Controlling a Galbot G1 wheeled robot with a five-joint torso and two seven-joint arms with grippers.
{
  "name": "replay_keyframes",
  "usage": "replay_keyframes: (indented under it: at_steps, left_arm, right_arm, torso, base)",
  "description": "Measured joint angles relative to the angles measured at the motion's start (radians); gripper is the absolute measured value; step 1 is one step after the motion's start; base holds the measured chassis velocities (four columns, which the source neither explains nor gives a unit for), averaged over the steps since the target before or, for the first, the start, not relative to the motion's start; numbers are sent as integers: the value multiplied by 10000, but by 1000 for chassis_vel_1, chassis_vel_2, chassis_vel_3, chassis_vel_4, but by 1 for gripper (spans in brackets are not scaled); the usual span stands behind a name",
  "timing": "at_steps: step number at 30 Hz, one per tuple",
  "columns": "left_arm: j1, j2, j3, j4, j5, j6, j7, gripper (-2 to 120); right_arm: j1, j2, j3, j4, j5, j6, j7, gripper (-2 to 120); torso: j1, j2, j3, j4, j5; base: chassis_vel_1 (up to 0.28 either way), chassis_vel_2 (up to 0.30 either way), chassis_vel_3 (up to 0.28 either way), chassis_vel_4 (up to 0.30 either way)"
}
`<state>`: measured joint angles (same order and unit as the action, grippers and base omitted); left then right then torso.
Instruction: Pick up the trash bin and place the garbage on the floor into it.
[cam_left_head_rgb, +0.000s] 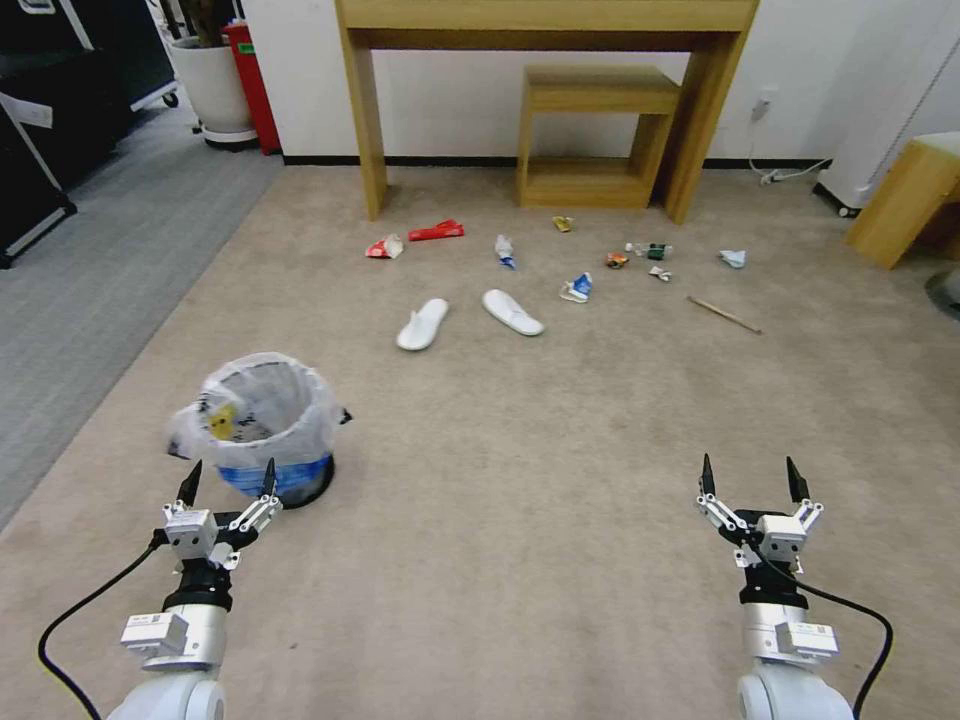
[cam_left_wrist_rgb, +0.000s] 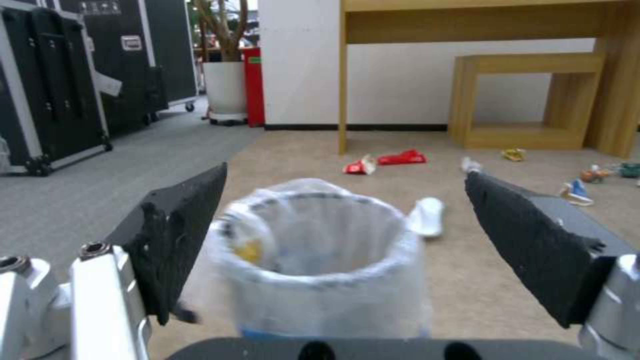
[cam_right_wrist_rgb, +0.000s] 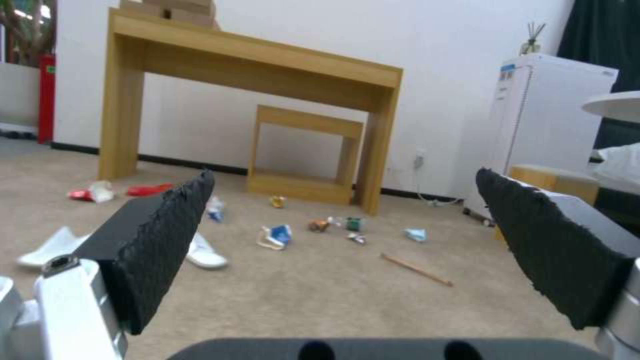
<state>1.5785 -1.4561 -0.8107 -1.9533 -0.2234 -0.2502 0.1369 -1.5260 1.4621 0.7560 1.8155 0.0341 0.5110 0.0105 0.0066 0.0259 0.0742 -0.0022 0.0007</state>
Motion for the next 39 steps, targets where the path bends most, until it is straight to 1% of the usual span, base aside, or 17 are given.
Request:
replay_keyframes:
  at_steps: [2, 3, 7, 9, 12, 14, 16, 18, 20, 22, 23, 26, 28, 31, 39]
  left_arm:
    - [-1, -1, 0, -5, -4, 0, 0, 91]
    - [2, -2, -1, -4, -5, 1, 0, 92]
    - [7, -1, -17, -13, -31, 0, -12, 93]
    - [12, 1, -18, -23, -43, 1, -14, 93]
    - [16, 9, -27, -60, -53, 2, -26, 93]
    - [24, 6, -12, -82, -60, 4, -18, 93]
    - [31, 2, -11, -100, -62, 3, -10, 93]
    - [38, 0, -10, -100, -63, 3, -1, 93]
    - [55, -3, -9, -102, -65, 4, 14, 93]
    - [59, -5, -10, -102, -66, 2, 15, 93]
    - [65, -9, -6, -103, -66, 2, 16, 93]
    - [70, -16, 4, -108, -79, -2, 17, 92]
    - [81, -22, 17, -117, -90, -2, 16, 93]
    - [84, -20, 16, -130, -119, -3, 17, 92]
    - [86, -6, 26, -175, -187, 17, 18, 91]
  right_arm:
    - [1, -1, 0, 0, 2, 6, 6, 100]
    - [2, 0, -2, 0, 1, 17, 7, 100]
    - [-7, 10, -11, 0, -27, 43, 4, 100]
    - [-7, 14, -11, 0, -45, 59, 3, 100]
    - [-12, 18, -15, 17, -52, 57, 3, 100]
    - [-8, 20, -5, 23, -88, 52, 20, 100]
    - [-8, 22, 9, 23, -140, 47, 50, 100]
    - [-16, 25, 12, 23, -157, 47, 52, 100]
    - [-33, 43, 1, 20, -164, 58, 50, 100]
    - [-36, 53, -12, 13, -164, 80, 43, 100]
    - [-36, 63, -24, 4, -158, 117, 42, 100]
    - [-36, 65, -45, 0, -153, 146, 33, 100]
    - [-37, 44, -56, 7, -148, 186, 46, 100]
    - [-16, 30, -96, 6, -107, 309, 155, 100]
    - [-7, 23, -162, -7, -47, 434, 85, 100]
  torso:
    - [-1, 0, 0, 0, -3]
    - [1, -1, 0, 1, -12]
    - [1, 0, 0, 1, -8]
    - [2, -1, 0, 2, -15]
    - [1, 0, 0, 1, -7]
    - [0, -1, 0, 1, -9]
    - [-1, 0, 0, -1, -1]
    - [-1, -1, 0, -1, -7]
    - [-1, 0, 1, -2, 0]
    - [-1, 0, 0, -1, -5]
    - [-1, 0, 0, -1, -11]
    - [-1, 0, 0, 0, -3]
    - [0, -1, 0, 1, -13]
    - [0, -1, 0, 2, -6]
    - [0, 0, 0, 0, -6]
  base:
    - [290, 286, -277, -280]
    - [309, 304, -314, -280]
    - [286, 330, -304, -304]
    - [253, 187, -223, -225]
    - [187, 130, -161, -166]
    - [43, 51, -21, -27]
    - [-34, -66, 46, 44]
    - [-62, -71, 50, 43]
    - [-30, -16, 14, 13]
    - [0, 0, 0, 0]
    - [38, 77, -63, -44]
    - [81, 90, -68, -81]
    - [98, 121, -85, -82]
    - [87, 105, -81, -74]
    - [6, 9, -12, -16]
